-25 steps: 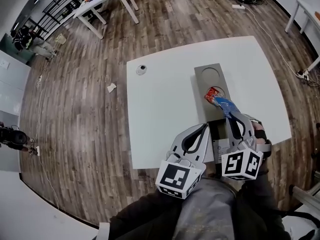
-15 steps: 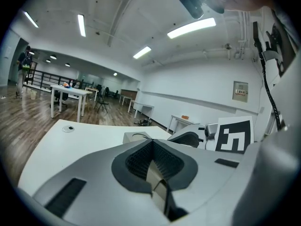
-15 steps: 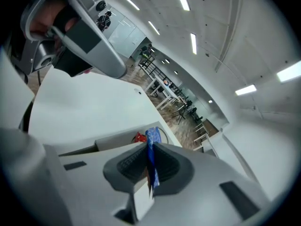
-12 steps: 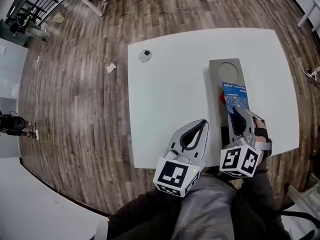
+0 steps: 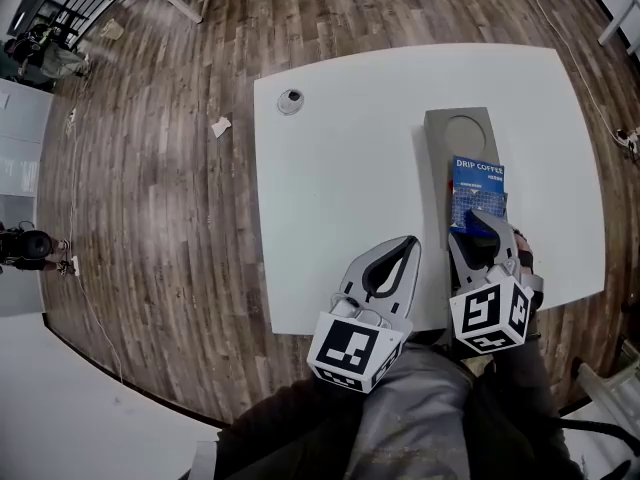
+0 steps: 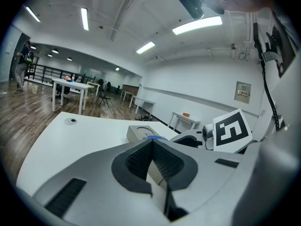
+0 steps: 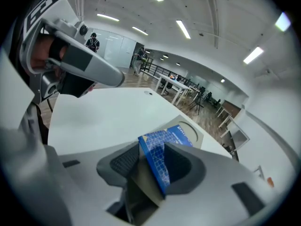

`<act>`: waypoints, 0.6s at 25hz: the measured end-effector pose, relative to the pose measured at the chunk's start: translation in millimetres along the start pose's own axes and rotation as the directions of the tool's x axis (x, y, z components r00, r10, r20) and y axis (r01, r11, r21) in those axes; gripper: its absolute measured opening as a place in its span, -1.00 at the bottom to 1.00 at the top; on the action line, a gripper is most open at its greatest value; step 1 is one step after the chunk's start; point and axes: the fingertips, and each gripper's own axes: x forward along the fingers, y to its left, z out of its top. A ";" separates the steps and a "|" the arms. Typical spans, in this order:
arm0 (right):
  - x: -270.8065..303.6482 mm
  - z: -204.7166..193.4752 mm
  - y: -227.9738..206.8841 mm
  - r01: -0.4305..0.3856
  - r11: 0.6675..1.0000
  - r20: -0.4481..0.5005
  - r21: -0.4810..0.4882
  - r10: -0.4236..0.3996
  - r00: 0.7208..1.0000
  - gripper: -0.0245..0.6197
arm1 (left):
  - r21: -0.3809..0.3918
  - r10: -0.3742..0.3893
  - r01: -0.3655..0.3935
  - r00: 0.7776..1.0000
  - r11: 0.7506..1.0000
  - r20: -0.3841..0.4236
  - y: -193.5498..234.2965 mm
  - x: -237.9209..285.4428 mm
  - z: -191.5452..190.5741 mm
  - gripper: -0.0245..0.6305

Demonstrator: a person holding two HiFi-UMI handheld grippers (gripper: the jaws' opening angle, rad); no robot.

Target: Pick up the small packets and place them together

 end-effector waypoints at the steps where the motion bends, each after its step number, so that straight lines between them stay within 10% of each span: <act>1: -0.8 0.8 -0.2 0.005 1.000 0.006 -0.003 -0.005 1.000 -0.45 | 0.001 -0.001 0.001 1.000 1.000 0.001 -0.1 -0.2 0.0 -0.92; 15: -61.8 -3.5 -3.7 0.131 0.991 0.061 0.023 -0.132 0.989 -0.44 | 0.068 -0.067 0.063 0.997 0.996 0.049 -51.7 -23.7 8.8 -0.92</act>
